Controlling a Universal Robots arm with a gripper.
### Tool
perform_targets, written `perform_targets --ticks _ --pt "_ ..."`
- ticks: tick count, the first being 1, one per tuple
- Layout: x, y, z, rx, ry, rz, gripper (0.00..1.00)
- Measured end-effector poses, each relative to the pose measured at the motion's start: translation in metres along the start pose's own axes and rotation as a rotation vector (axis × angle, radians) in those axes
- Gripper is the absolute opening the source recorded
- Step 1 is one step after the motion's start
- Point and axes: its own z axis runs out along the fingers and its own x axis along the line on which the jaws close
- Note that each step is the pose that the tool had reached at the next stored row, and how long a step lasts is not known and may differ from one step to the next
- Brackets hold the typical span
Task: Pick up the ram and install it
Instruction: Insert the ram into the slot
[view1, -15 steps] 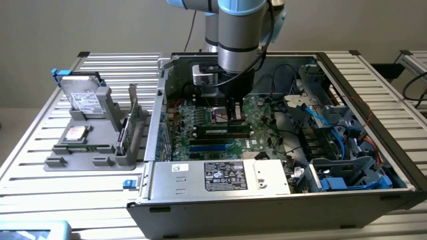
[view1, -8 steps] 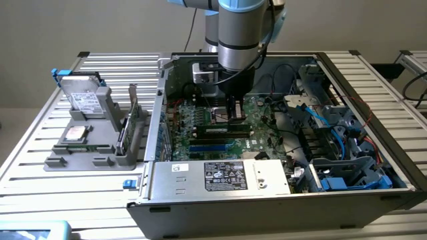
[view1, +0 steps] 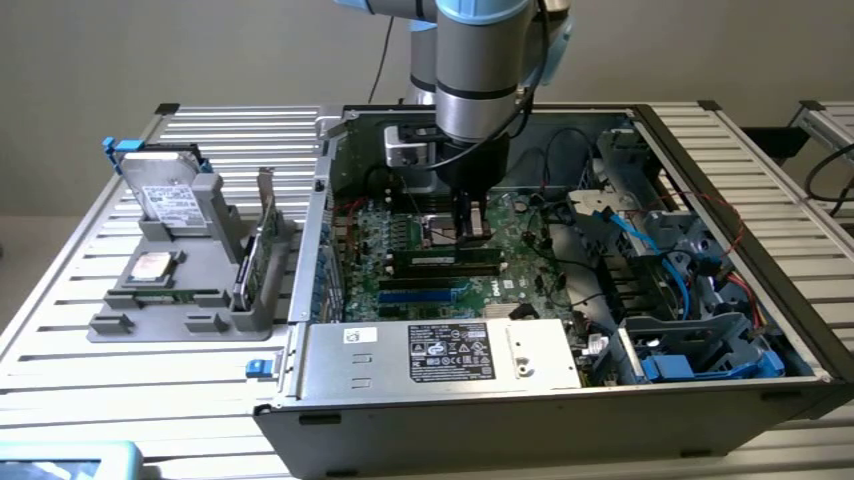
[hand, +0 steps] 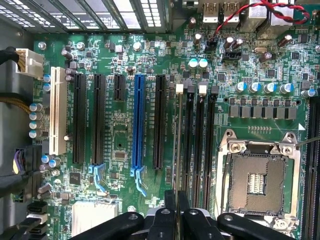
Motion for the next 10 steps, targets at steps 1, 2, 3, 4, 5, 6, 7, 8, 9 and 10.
perform_targets --ticks 1,2,3,4,5,6,7,8,9,10 --pt "0.0 0.0002 0.0 0.001 -0.0006 0.0 0.13" --pt "0.0 0.0004 0.0001 0.0022 -0.0013 0.0 0.13" --pt "0.0 0.0006 0.0 0.004 -0.0021 0.001 0.13" --pt "0.0 0.0008 0.0 0.0067 -0.0035 0.001 0.13" --pt "0.0 0.001 0.0001 0.0089 -0.005 0.001 0.13" --pt "-0.0001 0.0011 0.0002 0.0101 -0.0058 0.001 0.13" --pt "-0.0001 0.0013 0.0003 0.0111 -0.0058 0.001 0.13" --pt "-0.0001 0.0017 0.0004 0.012 -0.0057 0.001 0.13" --pt "-0.0001 0.002 0.0005 0.0127 -0.0058 0.001 0.13" --pt "-0.0001 0.0021 0.0005 0.013 -0.0058 0.001 0.13"
